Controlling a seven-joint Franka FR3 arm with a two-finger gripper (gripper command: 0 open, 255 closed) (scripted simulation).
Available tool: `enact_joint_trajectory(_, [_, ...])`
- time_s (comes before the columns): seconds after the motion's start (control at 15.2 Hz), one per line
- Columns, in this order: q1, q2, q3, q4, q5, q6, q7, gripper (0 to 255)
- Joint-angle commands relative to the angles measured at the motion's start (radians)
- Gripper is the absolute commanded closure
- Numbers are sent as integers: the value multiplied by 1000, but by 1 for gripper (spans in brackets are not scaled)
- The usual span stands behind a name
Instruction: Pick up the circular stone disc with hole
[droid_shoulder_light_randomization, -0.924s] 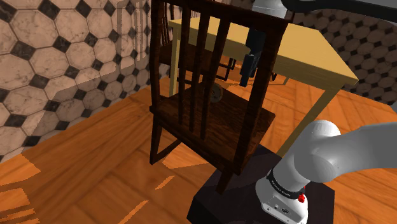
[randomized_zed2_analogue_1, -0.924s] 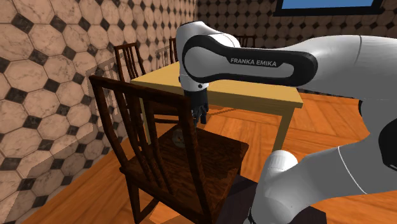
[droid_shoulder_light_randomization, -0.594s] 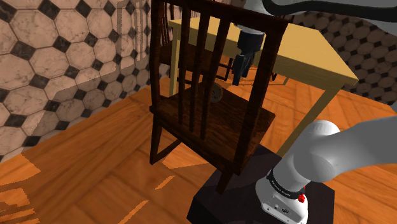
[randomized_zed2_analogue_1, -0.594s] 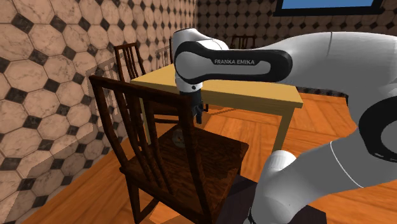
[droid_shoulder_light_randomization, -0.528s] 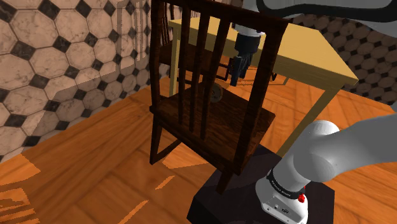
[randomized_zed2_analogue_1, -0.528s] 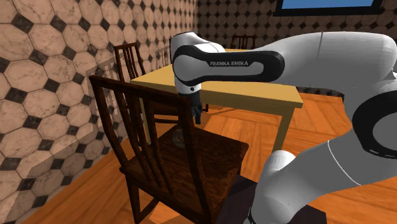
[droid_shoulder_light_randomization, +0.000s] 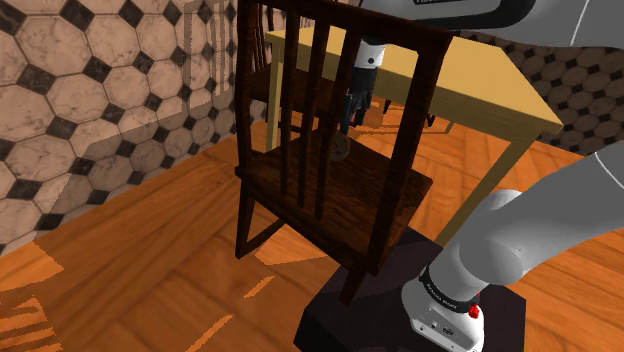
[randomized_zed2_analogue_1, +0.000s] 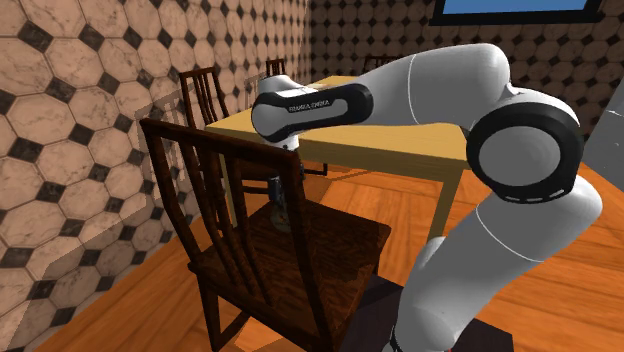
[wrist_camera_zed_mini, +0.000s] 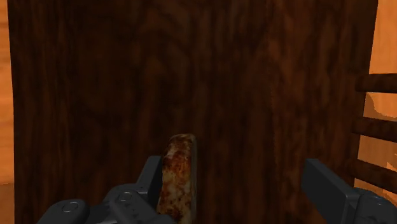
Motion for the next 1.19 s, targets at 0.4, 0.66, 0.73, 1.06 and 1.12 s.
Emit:
enact_joint_trajectory(0.4, [-23, 205, -42, 86, 17, 85, -41, 0])
enact_joint_trajectory(0.66, [-23, 218, -43, 46, 18, 139, -43, 0])
enact_joint_trajectory(0.73, [-23, 224, -43, 31, 19, 160, -44, 0])
enact_joint_trajectory(1.06, [-23, 223, -43, 31, 19, 159, -43, 255])
enact_joint_trajectory(1.12, [-23, 223, -43, 31, 19, 159, -43, 255])
